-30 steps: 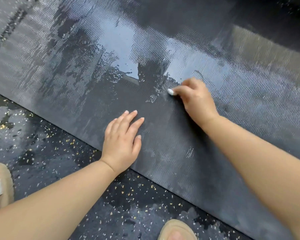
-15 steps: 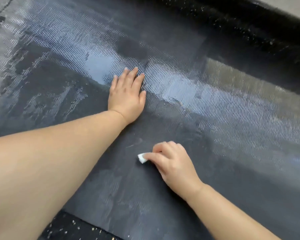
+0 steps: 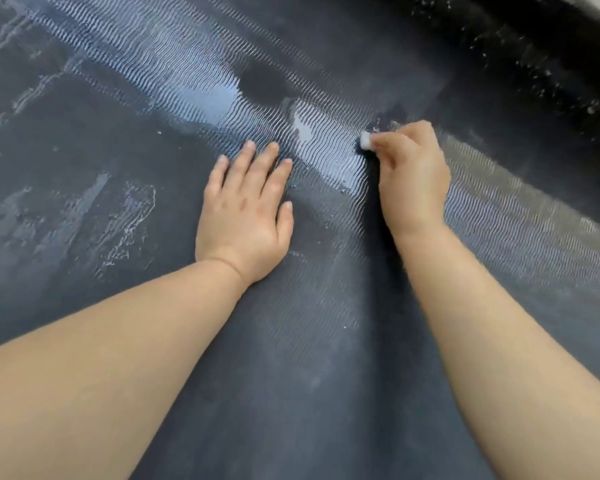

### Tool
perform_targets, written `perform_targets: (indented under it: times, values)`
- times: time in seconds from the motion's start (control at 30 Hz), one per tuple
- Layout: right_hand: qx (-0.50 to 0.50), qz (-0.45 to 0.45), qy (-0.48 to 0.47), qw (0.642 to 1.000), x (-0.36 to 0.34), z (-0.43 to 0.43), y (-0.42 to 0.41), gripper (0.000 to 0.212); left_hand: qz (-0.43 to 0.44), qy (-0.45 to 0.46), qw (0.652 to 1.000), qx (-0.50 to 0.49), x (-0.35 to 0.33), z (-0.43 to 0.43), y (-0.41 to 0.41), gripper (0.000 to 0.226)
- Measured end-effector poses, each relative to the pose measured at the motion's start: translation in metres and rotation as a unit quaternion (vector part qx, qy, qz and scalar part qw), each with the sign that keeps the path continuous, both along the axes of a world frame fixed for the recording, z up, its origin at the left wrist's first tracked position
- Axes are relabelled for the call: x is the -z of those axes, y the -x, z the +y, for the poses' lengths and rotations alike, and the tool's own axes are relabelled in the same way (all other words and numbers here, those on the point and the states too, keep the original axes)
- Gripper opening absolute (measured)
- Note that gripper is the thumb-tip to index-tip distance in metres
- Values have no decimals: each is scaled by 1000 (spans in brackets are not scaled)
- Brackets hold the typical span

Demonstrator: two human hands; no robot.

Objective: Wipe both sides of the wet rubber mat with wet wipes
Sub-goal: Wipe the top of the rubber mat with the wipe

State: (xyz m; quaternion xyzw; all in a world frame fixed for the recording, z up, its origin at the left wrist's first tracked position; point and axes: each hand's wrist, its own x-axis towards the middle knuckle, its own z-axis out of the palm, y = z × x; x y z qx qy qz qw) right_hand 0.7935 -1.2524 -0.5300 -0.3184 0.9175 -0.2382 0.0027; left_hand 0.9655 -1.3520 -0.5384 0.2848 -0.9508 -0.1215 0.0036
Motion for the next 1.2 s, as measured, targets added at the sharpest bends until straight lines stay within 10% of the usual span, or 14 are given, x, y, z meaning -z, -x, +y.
perform_targets:
  times: [0.3, 0.6, 0.97, 1.2]
  values:
    - [-246, 16, 24, 969, -7, 27, -40, 17, 5, 3, 1000, 10, -3, 1, 2, 57]
    - [139, 61, -1, 988, -2, -56, 130, 36, 5, 9, 1000, 6, -1, 1, 1, 56]
    - [-210, -9, 15, 977, -4, 22, -17, 18, 14, 9, 1000, 5, -1, 2, 2, 54]
    - [116, 23, -20, 993, -1, -38, 152, 31, 10, 9, 1000, 4, 0, 1, 2, 54]
